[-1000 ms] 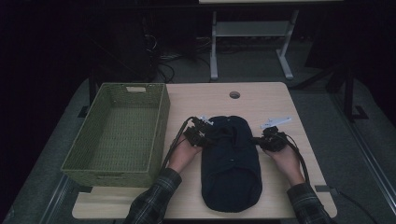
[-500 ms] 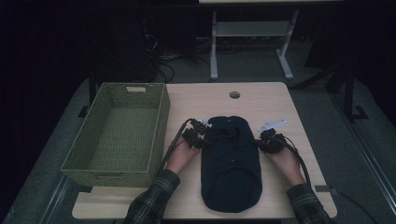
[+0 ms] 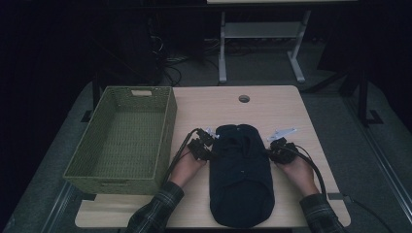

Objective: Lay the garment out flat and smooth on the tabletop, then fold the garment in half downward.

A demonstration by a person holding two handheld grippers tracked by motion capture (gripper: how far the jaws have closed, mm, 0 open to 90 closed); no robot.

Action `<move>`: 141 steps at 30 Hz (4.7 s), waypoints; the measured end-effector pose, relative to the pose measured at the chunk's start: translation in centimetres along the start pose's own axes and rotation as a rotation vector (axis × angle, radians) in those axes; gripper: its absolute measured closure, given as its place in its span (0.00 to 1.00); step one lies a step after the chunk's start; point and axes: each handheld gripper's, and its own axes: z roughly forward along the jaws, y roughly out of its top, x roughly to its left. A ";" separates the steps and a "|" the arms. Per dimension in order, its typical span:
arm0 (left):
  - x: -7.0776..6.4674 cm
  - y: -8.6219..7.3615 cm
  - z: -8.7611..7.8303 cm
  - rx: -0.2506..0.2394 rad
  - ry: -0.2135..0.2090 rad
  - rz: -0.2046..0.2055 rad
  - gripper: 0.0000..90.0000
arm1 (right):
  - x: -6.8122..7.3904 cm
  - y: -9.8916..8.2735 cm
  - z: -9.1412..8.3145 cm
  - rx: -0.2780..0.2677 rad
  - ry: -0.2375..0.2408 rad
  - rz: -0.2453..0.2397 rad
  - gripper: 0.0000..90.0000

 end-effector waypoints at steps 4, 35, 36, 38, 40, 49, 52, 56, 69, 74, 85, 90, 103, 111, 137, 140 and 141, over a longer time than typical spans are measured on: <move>-0.7 -0.5 -0.2 0.005 -0.013 0.013 1.00 | 0.5 -0.8 -0.6 -0.003 0.025 0.003 1.00; 0.4 1.0 -2.6 -0.058 -0.015 -0.015 0.78 | -1.2 1.0 -3.1 -0.072 0.111 0.049 0.76; 0.6 1.2 -2.6 -0.064 -0.013 -0.020 0.78 | -1.3 1.3 -3.0 -0.067 0.106 0.045 0.76; 0.9 1.7 -2.8 -0.078 -0.008 -0.029 0.74 | -1.5 1.7 -2.9 -0.084 0.108 0.045 0.75; 1.3 2.3 -2.8 -0.076 0.010 -0.025 0.71 | -1.8 2.6 -2.5 -0.077 0.113 0.038 0.75; 3.3 4.5 -2.1 -0.086 0.042 -0.048 0.63 | -3.0 4.6 -1.3 -0.097 0.122 0.050 0.73; 3.9 5.0 -1.5 -0.086 0.052 -0.045 0.61 | -3.5 5.1 -0.7 -0.104 0.111 0.049 0.73; 4.7 5.4 -0.6 -0.072 0.063 -0.037 0.58 | -4.2 5.6 0.5 -0.091 0.117 0.061 0.72; 5.6 4.8 1.5 -0.034 0.056 -0.017 0.51 | -5.3 4.4 3.4 -0.042 0.155 0.092 0.71; 5.5 4.6 2.2 -0.041 0.036 0.017 0.53 | -5.1 4.3 3.7 -0.026 0.174 0.100 0.74; 5.3 4.5 2.2 -0.061 -0.010 0.052 0.74 | -5.3 4.1 3.9 -0.030 0.214 0.108 0.87; 5.0 4.6 2.1 -0.061 -0.013 0.041 0.83 | -4.8 4.4 3.8 -0.024 0.192 0.084 0.91; 4.5 6.1 -0.7 -0.106 0.021 0.023 0.90 | -4.7 5.6 1.2 -0.070 0.120 0.051 0.92; 4.0 7.3 -2.7 -0.142 0.064 0.056 0.90 | -4.8 6.9 -0.7 -0.110 0.084 0.043 0.92; 3.7 11.0 -9.7 -0.268 0.162 0.122 0.90 | -4.6 11.8 -6.2 -0.254 -0.021 -0.050 0.93; 3.5 11.3 -10.2 -0.279 0.179 0.136 0.90 | -4.7 12.4 -6.8 -0.264 -0.034 -0.058 0.93; 3.3 11.3 -10.3 -0.277 0.182 0.138 0.90 | -4.6 12.5 -7.0 -0.266 -0.038 -0.057 0.93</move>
